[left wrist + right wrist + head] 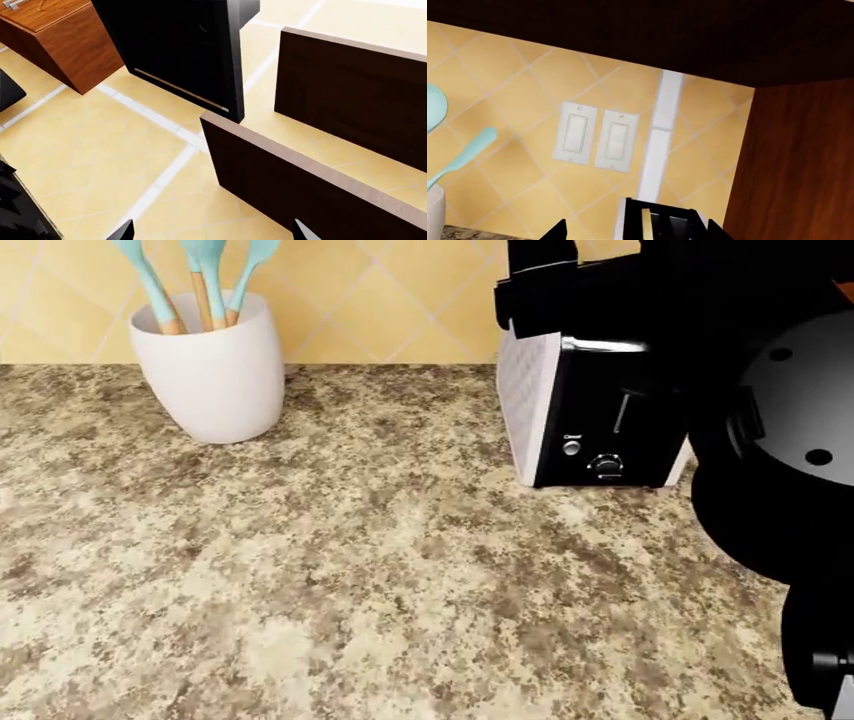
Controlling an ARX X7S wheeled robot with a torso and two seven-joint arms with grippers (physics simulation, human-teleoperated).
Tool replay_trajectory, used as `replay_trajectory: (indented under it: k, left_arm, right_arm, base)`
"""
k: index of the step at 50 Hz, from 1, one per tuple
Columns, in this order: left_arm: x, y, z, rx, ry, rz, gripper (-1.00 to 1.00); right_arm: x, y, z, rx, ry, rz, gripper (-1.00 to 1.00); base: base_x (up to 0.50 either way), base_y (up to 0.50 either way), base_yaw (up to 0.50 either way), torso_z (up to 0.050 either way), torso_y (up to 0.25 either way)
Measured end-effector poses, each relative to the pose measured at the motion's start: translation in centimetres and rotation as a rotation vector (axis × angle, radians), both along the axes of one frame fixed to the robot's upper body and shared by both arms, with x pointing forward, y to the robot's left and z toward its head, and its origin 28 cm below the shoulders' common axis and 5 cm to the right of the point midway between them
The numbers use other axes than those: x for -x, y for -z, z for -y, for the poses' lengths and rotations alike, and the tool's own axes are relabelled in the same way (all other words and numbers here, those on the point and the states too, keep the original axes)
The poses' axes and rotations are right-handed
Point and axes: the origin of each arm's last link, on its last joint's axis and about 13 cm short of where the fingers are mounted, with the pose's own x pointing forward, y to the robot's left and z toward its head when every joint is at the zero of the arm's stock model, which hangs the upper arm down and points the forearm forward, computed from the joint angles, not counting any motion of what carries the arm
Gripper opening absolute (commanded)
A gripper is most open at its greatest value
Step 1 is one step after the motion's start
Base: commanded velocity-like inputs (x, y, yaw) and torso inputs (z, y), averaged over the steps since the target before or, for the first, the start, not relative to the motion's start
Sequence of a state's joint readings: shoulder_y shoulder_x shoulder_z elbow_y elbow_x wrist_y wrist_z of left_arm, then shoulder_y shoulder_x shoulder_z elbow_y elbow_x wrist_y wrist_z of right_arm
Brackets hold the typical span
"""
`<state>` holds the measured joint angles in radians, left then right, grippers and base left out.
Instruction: Push down the lever of the toaster to turn it on.
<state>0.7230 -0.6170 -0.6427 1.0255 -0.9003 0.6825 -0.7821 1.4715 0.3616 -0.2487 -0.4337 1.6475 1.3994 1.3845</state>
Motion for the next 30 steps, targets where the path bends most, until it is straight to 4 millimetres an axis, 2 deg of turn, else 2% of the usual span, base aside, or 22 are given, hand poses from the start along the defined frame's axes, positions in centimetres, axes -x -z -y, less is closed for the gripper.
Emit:
replay_trajectory:
  k: [30]
  left_arm:
    - [0.03,-0.02,0.02,-0.001,0.001,0.0,1.0]
  right_arm:
    - [-0.01,0.53,0.31,0.015,0.024,-0.016,1.0]
  base:
    - [0.0,0.0,0.0,0.0,0.0]
